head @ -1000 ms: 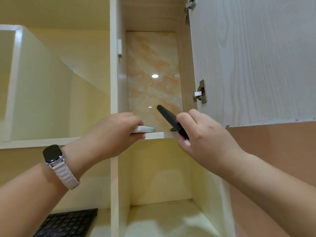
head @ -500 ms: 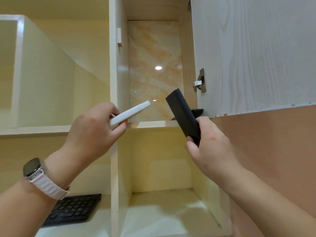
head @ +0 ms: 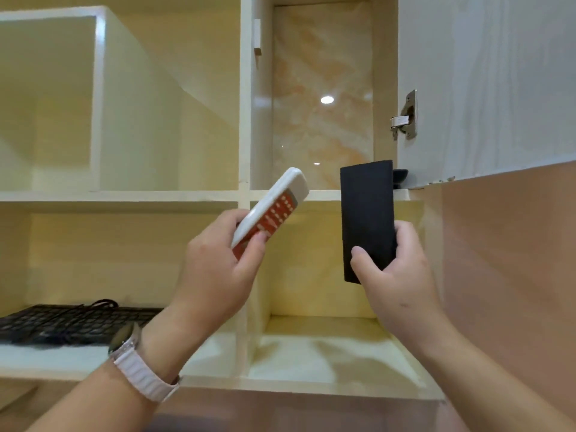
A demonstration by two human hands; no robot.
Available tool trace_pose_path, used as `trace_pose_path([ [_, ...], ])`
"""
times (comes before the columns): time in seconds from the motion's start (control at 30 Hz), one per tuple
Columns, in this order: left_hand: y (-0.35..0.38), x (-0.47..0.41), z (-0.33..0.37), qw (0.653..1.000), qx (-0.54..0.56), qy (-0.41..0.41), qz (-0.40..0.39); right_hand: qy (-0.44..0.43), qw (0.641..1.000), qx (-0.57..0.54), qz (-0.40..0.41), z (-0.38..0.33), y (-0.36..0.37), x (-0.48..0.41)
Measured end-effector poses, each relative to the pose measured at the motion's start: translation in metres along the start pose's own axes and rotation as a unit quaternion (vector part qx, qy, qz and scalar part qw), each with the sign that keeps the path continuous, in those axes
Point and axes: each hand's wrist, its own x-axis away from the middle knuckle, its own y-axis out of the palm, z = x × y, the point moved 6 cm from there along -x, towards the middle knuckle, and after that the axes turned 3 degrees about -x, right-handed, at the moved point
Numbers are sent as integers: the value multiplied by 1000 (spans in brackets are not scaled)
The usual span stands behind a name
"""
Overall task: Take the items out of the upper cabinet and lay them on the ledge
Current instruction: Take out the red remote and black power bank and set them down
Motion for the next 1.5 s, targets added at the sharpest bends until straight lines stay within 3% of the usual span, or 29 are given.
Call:
trace_pose_path([
  [0.07, 5, 17, -4, 990, 111, -80, -15, 10, 1000, -8, -7, 5, 1, 11],
  [0.17, 22, 42, -7, 929, 297, -215, -47, 23, 1000, -5, -12, 8, 2, 27],
  [0.3, 46, 64, -8, 866, 401, -285, -86, 50, 999, 18, -2, 11, -2, 42],
  [0.5, 72, 87, -3, 802, 492, -280, -191, 91, 992, 51, 71, 5, -9, 67],
  [0.73, 84, 133, 3, 673, 619, -309, -260, 141, 972, 115, 147, -9, -10, 126],
  [1.03, 83, 205, 16, 549, 675, -327, -369, 237, 911, 211, 265, -46, -14, 233],
  [1.27, 57, 262, 58, 475, 683, -323, -451, 283, 852, 275, 344, -103, -19, 320],
  [1.37, 34, 280, 80, 465, 680, -318, -469, 283, 836, 286, 372, -137, -22, 352],
  [1.5, -13, 305, 118, 426, 685, -299, -509, 279, 815, 299, 410, -193, -23, 400],
])
